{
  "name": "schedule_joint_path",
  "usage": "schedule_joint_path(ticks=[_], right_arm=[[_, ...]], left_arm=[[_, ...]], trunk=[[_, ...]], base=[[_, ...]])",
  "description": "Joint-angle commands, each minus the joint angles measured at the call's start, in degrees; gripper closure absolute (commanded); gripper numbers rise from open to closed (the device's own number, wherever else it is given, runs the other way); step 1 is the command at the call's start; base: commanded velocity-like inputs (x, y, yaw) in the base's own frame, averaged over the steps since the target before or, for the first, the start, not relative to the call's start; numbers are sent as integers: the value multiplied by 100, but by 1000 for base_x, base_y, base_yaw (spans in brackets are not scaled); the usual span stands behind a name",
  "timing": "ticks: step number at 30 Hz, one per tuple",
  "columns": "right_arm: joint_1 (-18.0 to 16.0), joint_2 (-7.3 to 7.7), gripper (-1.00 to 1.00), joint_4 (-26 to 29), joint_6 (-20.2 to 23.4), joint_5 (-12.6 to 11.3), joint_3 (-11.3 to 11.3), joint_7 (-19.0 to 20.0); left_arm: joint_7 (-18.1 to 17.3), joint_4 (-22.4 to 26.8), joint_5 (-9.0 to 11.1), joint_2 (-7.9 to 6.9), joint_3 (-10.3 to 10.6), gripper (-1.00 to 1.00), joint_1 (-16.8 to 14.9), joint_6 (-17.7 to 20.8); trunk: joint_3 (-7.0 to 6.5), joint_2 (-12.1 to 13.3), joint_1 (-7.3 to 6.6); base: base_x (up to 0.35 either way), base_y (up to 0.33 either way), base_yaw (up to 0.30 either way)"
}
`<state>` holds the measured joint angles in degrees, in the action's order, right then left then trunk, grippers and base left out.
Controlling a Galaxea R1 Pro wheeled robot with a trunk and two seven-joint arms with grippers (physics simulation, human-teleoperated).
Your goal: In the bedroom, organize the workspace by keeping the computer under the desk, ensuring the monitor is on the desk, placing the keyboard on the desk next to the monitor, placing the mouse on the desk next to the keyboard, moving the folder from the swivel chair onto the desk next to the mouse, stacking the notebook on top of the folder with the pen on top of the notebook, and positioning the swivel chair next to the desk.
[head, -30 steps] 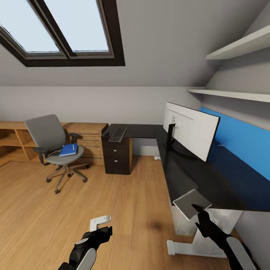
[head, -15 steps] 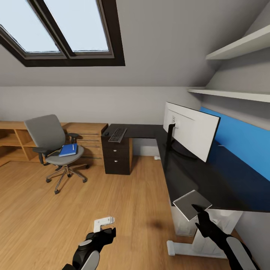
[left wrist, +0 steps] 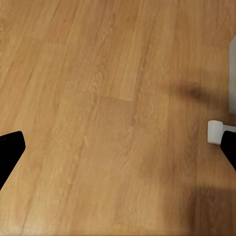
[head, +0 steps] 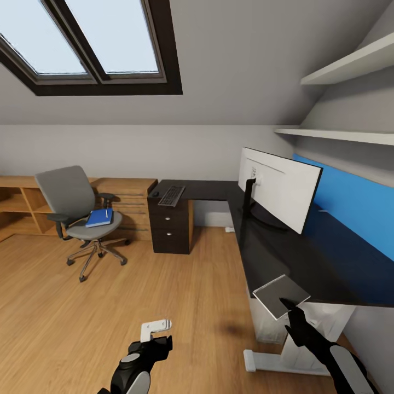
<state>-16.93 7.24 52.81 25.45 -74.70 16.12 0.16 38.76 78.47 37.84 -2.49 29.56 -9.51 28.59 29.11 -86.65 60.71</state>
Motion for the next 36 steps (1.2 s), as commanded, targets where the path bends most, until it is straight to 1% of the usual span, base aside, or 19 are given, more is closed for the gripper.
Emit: schedule_joint_path(ticks=[1,5,11,22,23,35,36], right_arm=[[-4,-2,-100,1,32,-15,14,2],[-4,-2,-100,1,32,-11,14,2],[-4,-1,-100,1,31,-9,14,-2],[-4,2,-100,1,39,-13,8,-25],[-4,1,100,1,41,-12,8,-29],[-4,-3,100,10,37,-17,5,-35],[-4,-3,100,10,32,-13,5,-29]], left_arm=[[51,8,46,-8,14,-100,-7,8],[36,7,49,-24,-9,-100,-7,8],[28,-4,77,-38,-27,-100,-7,11],[41,-7,83,-40,-38,-100,-7,15],[40,-7,83,-38,-38,-100,-7,15],[43,-8,83,-34,-35,-100,-7,15],[44,-8,75,-33,-31,-100,-7,15]], trunk=[[6,-4,0],[6,-4,0],[6,-4,0],[6,-4,0],[6,-4,0],[6,-4,0],[-12,37,-22]], base=[[0,0,0],[28,6,0],[151,49,0],[15,5,0],[2,0,0],[0,0,0],[0,0,0]])
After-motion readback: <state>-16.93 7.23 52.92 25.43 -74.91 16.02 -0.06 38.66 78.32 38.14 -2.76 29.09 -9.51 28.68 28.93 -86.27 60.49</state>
